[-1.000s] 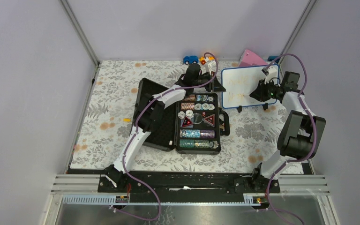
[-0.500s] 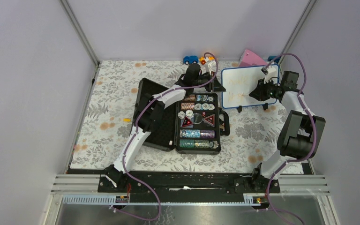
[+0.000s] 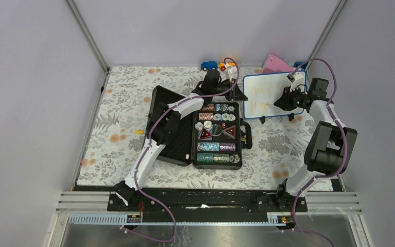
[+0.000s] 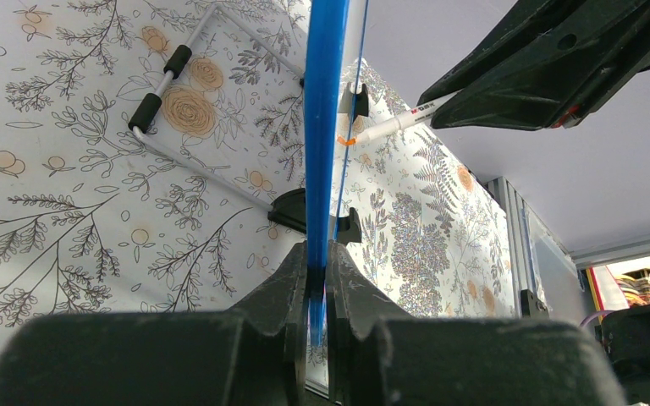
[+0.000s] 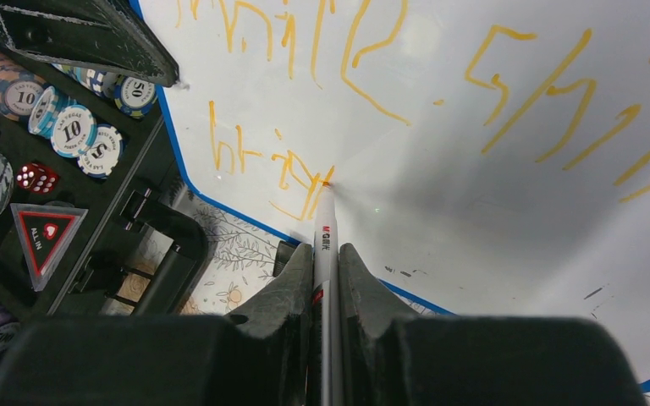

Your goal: Write a sentence on the whiteboard

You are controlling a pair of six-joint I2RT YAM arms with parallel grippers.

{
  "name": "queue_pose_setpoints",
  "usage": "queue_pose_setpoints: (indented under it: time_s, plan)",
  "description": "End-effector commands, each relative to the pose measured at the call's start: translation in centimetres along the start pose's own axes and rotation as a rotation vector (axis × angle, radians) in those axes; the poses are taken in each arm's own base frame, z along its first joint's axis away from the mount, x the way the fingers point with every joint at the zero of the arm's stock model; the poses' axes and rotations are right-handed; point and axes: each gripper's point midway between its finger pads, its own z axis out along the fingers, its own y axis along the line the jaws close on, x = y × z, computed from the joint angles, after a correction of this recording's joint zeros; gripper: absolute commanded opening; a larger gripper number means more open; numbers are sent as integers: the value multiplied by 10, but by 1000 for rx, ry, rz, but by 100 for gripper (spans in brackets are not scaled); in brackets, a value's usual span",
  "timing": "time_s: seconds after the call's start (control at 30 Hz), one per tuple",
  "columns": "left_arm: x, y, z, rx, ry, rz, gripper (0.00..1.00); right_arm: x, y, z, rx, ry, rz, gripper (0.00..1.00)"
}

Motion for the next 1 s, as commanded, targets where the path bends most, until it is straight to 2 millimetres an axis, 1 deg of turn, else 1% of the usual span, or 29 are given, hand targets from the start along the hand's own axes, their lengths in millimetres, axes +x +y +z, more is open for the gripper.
queue_pose_setpoints:
  time_s: [0.0,0.5,0.97]
  plan:
    - [-31,-15,-14,6,-35,29,0,-19,-20,-8,79,-30,-59,0]
    - [-30,-16,-14,8,-34,28,0,-17,-22,-12,84,-31,-56,0]
    - [-30,-16,-14,7,-33,28,0,4,-11,-10,48,3,-47,0]
